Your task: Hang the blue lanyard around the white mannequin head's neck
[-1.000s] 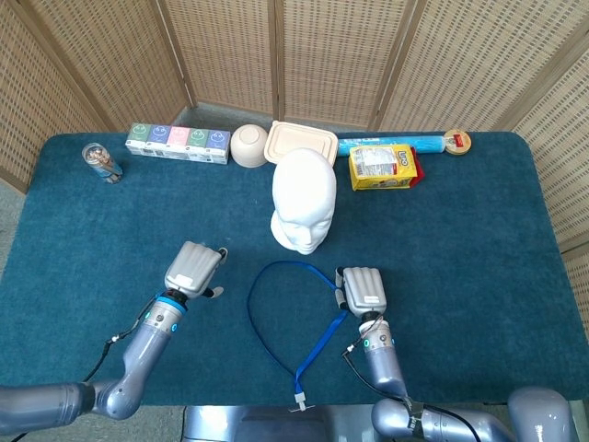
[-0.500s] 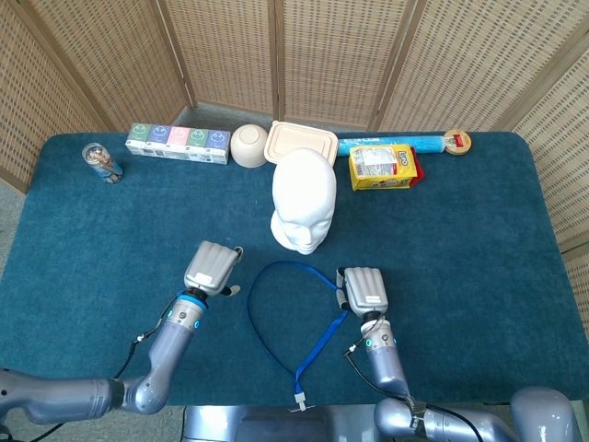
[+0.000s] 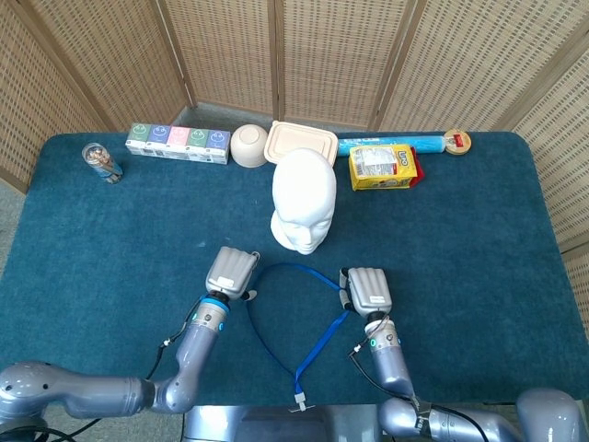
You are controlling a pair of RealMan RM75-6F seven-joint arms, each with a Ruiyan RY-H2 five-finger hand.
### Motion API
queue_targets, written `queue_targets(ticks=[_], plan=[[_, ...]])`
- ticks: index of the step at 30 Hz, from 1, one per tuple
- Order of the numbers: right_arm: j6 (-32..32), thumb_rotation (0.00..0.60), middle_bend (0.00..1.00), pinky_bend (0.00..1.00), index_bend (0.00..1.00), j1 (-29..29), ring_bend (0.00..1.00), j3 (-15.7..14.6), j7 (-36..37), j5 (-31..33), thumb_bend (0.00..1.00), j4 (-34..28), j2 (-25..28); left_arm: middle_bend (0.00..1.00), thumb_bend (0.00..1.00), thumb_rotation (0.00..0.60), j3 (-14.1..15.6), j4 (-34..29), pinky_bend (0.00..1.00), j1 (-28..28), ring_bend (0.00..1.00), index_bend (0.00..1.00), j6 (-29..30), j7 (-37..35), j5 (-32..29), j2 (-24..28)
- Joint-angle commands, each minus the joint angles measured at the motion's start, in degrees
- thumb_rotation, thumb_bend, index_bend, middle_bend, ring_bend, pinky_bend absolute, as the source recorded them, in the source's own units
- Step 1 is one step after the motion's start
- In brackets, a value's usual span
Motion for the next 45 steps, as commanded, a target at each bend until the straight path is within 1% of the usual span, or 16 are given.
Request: queue_targets(ticks=[1, 6, 15, 19, 28, 38, 45], plan=[[-0.18, 0.600, 0.99, 1.00, 0.68, -0.09, 1.00, -0.09, 0.29, -0.04, 0.53, -0.07, 0.12, 1.00, 0.16, 0.474, -0.05, 1.28, 1.00, -0.73, 1.00, 0.43, 0.58, 0.57, -1.05, -1.31], [-0.41, 0.600, 0.99, 1.00, 0.68, -0.18, 1.00, -0.28, 0.61, -0.13, 0.53, -0.09, 0.28, 1.00, 0.16, 0.474, -0.10, 3.27, 1.00, -1.39, 1.00, 0.43, 0.88, 0.57, -2.30, -2.98], [-0.71, 0.599, 0.99, 1.00, 0.68, -0.37, 1.00, -0.38, 1.24, -0.01, 0.53, -0.08, 0.44, 1.00, 0.17, 0.477, -0.36, 4.83, 1.00, -2.03, 1.00, 0.43, 1.10, 0.61, -3.95, -3.86], [-0.74, 0.600, 0.99, 1.00, 0.68, -0.44, 1.00, -0.43, 1.43, -0.01, 0.53, -0.06, 0.45, 1.00, 0.18, 0.473, -0.34, 5.31, 1.00, -2.17, 1.00, 0.46, 1.31, 0.37, -4.22, -4.33], [-0.98, 0.600, 0.99, 1.00, 0.69, -0.59, 1.00, -0.30, 2.05, 0.22, 0.53, -0.12, 0.67, 1.00, 0.23, 0.475, -0.08, 6.82, 1.00, -2.64, 1.00, 0.55, 1.63, 0.74, -4.89, -5.59], [-1.36, 0.600, 0.99, 1.00, 0.69, -0.72, 1.00, -0.26, 2.58, 0.58, 0.53, 0.07, 0.82, 1.00, 0.31, 0.471, -0.22, 7.76, 1.00, -2.84, 1.00, 0.59, 1.43, 0.94, -5.83, -6.17], [-1.74, 0.600, 0.99, 1.00, 0.69, -0.76, 1.00, -0.22, 3.10, 0.82, 0.53, 0.10, 0.82, 1.00, 0.32, 0.473, -0.14, 8.05, 1.00, -2.83, 1.00, 0.59, 1.44, 1.32, -6.47, -6.10]])
